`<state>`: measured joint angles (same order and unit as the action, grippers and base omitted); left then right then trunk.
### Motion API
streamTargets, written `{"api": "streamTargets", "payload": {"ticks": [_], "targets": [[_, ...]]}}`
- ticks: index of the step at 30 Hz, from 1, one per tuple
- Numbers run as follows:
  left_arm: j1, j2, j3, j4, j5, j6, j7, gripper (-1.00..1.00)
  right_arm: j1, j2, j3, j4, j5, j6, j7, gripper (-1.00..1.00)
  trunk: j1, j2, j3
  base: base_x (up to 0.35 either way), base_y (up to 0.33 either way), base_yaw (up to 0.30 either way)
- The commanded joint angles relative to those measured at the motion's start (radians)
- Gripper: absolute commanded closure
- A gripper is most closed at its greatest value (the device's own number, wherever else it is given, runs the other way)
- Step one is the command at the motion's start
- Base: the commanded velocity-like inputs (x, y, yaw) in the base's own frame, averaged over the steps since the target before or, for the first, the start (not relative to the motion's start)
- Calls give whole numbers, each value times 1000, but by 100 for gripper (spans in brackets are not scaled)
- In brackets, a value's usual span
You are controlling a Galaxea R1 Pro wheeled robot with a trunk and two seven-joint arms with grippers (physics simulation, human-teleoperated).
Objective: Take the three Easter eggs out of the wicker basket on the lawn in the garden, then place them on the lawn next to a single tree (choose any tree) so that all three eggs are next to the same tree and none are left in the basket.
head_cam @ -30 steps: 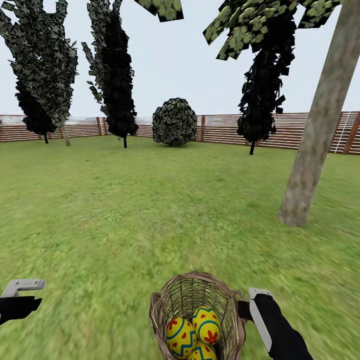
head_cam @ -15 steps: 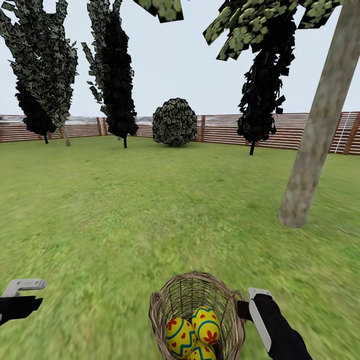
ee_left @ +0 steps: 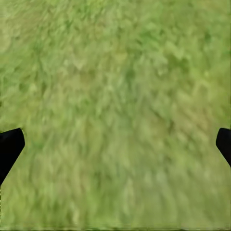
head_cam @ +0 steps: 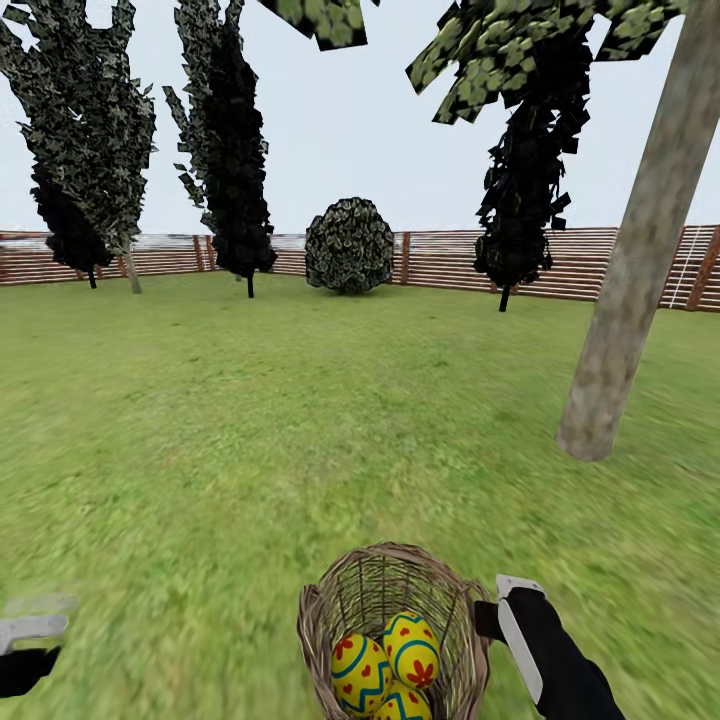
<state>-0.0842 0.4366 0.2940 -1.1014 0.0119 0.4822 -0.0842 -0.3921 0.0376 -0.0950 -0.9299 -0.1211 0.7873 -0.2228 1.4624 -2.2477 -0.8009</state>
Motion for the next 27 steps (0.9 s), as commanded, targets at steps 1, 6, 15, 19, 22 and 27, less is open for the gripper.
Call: {"api": "streamTargets", "payload": {"ticks": [1, 6, 15, 19, 22, 27], "targets": [[-1, 11, 7, 128, 4, -101, -5, -100, -1, 1, -2, -1, -18, 1, -7, 100, -4, 7, 2, 0, 0, 0], [0, 32, 17, 787, 19, -724, -2, -100, -1, 1, 0, -2, -18, 1, -5, 100, -23, 42, 18, 0, 0, 0], [18, -60, 15, 874, 14, -879, 95, -100, -1, -1, -5, -3, -18, 0, -3, 100, -58, 105, 46, 0, 0, 0], [18, -75, 12, 874, 10, -880, 130, -100, -1, -1, -5, -3, -18, -34, -3, 100, -73, 133, 59, 0, 0, 0], [18, -76, 12, 873, 11, -879, 131, -100, -1, -1, -5, -3, -18, -42, -4, 100, -85, 154, 68, 0, 0, 0], [18, -76, 14, 875, 14, -882, 132, -100, 0, -1, -7, -3, -18, -45, -1, 100, -104, 189, 84, 0, 0, 0]]}}
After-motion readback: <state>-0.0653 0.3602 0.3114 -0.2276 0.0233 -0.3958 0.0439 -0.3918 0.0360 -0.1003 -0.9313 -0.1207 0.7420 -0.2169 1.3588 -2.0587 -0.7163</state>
